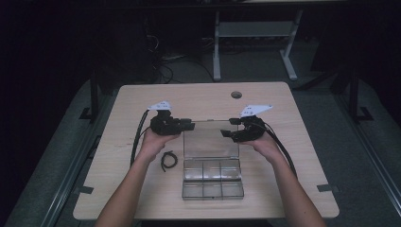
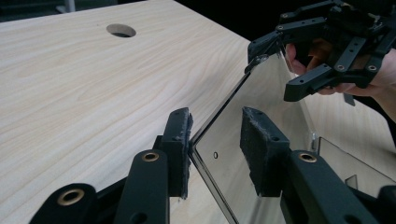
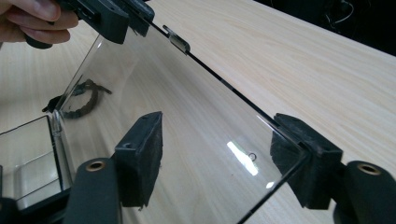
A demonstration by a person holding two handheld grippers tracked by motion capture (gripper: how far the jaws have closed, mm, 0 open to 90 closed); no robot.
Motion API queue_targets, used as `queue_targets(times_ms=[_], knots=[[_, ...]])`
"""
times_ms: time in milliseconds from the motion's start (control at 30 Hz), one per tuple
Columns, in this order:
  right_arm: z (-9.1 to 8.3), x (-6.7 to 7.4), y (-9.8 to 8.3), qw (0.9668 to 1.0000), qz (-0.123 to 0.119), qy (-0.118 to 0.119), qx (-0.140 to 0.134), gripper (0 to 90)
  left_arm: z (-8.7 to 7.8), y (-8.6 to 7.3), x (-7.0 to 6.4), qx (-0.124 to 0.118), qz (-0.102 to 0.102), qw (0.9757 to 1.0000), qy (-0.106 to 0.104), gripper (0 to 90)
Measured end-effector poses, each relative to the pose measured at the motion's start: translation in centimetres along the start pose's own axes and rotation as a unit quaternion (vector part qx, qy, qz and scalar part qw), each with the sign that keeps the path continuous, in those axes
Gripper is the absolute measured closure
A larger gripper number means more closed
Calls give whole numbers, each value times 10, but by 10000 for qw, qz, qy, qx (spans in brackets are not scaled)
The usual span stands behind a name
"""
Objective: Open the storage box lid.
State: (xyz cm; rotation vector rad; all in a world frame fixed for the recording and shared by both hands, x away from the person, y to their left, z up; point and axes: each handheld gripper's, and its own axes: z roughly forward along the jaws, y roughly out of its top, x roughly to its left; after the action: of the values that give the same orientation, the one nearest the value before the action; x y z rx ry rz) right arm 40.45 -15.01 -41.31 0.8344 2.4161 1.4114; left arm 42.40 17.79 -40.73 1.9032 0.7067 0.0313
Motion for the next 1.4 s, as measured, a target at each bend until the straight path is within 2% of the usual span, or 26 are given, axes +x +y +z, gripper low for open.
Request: queue_targets(times_ms=[200, 533, 733, 1400], knots=[[6, -1, -3, 9999, 110, -6, 48, 298, 3, -3, 3, 39, -59, 10000, 39, 612], [8, 0, -4, 9997, 99, -33, 207, 259, 6, -4, 6, 19, -118, 9999, 42, 613], [14, -1, -7, 9995, 180, 1, 258, 211, 9, -8, 8, 38, -205, 9998, 73, 602], [22, -5, -13, 9986, 394, 51, 358, 183, 16, -16, 14, 149, -303, 9993, 133, 574]])
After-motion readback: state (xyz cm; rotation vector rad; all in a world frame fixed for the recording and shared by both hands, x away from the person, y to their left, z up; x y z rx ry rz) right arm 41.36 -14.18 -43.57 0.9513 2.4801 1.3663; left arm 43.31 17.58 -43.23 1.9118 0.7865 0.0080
